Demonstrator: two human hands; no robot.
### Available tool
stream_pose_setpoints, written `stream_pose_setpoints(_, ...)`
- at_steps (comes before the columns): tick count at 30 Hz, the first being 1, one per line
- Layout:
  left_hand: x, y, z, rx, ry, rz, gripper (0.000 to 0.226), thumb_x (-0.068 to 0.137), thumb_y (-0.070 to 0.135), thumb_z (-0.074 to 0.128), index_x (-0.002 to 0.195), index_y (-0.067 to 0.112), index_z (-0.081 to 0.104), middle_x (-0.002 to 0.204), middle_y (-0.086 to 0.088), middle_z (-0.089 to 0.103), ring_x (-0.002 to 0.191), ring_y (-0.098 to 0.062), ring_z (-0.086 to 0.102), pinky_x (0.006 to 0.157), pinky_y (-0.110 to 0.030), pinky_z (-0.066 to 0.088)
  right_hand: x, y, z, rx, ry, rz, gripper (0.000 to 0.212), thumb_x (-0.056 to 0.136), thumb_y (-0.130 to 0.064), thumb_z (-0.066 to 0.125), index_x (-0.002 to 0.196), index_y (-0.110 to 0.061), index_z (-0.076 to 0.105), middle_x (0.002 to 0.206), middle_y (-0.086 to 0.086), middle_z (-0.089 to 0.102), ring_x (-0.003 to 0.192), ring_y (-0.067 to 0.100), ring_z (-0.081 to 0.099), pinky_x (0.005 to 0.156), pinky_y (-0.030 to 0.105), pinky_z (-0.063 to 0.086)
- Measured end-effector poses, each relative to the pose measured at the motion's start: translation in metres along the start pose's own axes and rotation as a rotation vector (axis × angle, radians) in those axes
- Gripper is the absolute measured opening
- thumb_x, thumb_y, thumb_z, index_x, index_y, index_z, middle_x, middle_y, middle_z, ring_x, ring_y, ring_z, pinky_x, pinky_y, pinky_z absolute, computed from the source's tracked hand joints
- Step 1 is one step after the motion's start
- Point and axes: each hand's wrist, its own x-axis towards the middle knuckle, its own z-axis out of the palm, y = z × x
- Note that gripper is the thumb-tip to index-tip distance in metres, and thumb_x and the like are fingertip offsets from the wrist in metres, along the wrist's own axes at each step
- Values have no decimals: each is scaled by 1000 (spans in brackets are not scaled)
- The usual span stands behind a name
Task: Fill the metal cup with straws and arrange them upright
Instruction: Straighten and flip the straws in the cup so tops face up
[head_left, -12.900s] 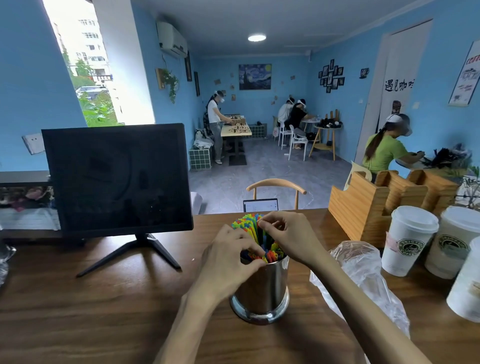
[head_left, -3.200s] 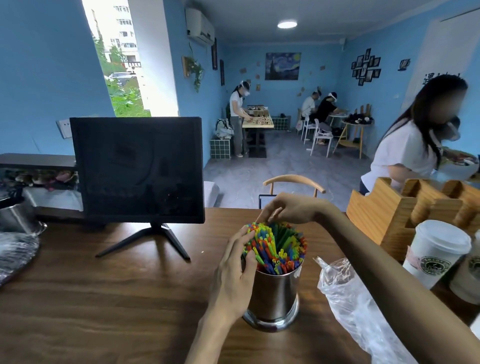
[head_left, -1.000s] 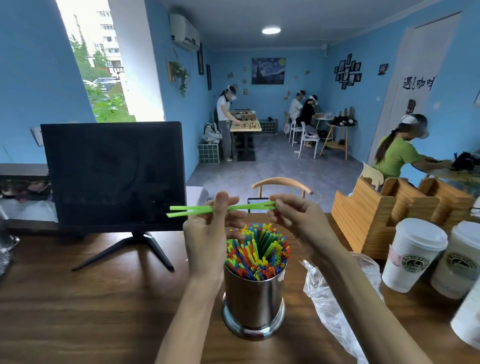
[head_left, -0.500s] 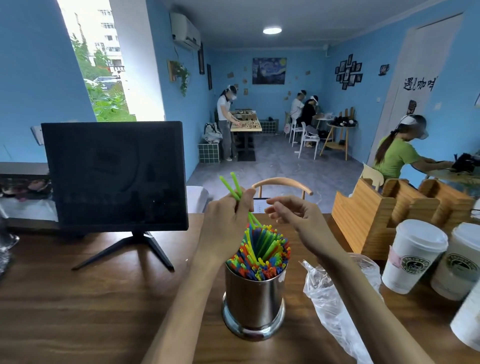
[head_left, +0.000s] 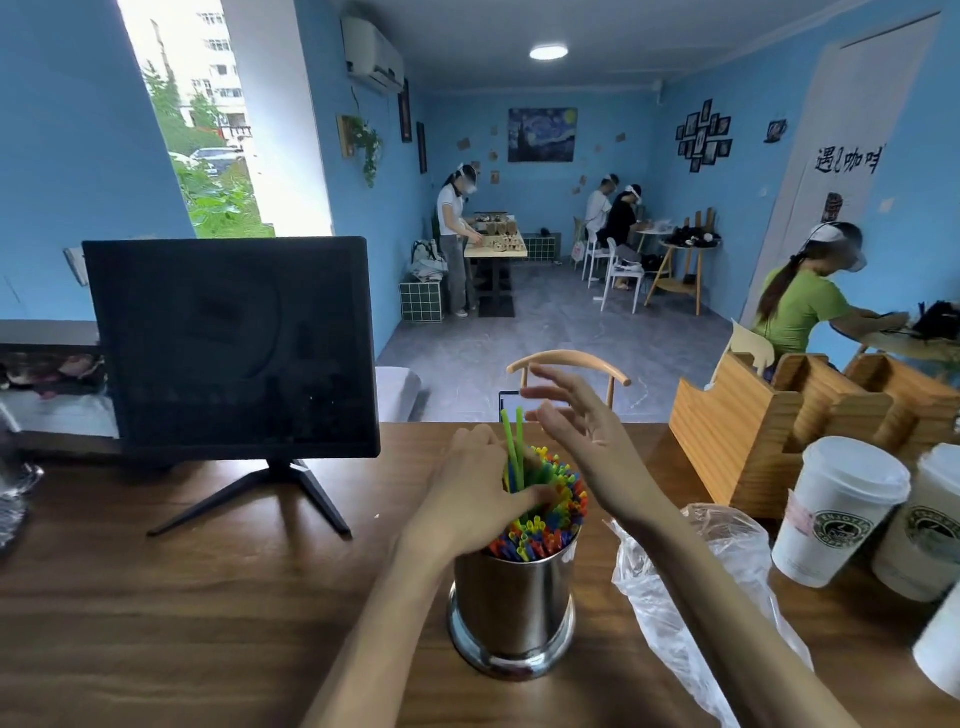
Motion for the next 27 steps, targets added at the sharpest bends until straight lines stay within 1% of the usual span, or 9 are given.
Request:
stream_pose_setpoints(2,-5,0,-4,-18,29,-21,53,81,74,62,118,37,61,109,10,48,110,-10,38,96,-31,35,-3,0,3,32,-31,-41,53,97,-37,59,147,-41,43,141,-14,56,123,6,59,94,17,50)
stream_pose_setpoints(5,-15,-4,-7,-146,88,-21,41,90,69,52,126,49,50,123,15,44,118,-3,28,97,-22,21,-8,4,7,-42,-72,-134,59,101,-25,59,154,-37,34,148,-13,48,129,8,55,103,21,47)
stream_pose_setpoints(9,-19,-13,0,3,-57,-72,45,105,51,36,150,43,37,154,9,33,140,-11,15,113,-33,15,-10,7,13,-155,-109,-193,52,104,-20,55,152,-31,41,146,-10,51,132,8,53,107,23,42)
stream_pose_setpoints(12,-17,-10,4,40,-110,-72,52,104,38,40,155,33,32,161,7,24,145,-16,13,118,-33,13,-7,8,21,-309,-143,-287,45,101,-16,61,144,-25,54,133,-10,61,125,10,57,105,27,44)
stream_pose_setpoints(14,-17,-9,6,37,-91,-51,50,102,32,43,151,22,39,160,3,29,145,-18,18,119,-33,16,-5,14,24,-424,-117,-319,35,99,-16,64,133,-27,65,119,-14,69,115,5,61,98,32,48)
stream_pose_setpoints(16,-19,-16,7,-30,-14,-39,50,101,37,47,149,26,42,156,8,34,144,-14,21,118,-30,17,-3,22,21,-471,-53,-315,32,97,-15,65,127,-28,69,112,-15,72,108,3,64,93,35,51)
stream_pose_setpoints(21,-28,-43,7,-395,184,-57,52,96,57,56,145,42,48,147,21,47,138,-3,38,115,-33,33,-5,23,6,-597,-91,-199,57,100,-24,61,150,-44,39,91,-8,72,78,5,65,71,29,51)
stream_pose_setpoints(25,-27,-45,2,-685,336,-129,27,103,36,55,127,41,64,127,20,64,119,0,59,97,-25,46,-3,24,5,-716,-178,-171,23,100,-37,61,119,-33,72,110,-12,72,105,4,59,90,35,51)
stream_pose_setpoints(27,-28,-48,0,-704,337,-172,25,105,33,51,119,41,70,119,22,69,115,2,60,97,-28,49,-3,25,5,-700,-225,-116,24,100,-42,58,108,-31,78,115,-17,68,111,0,53,96,33,47)
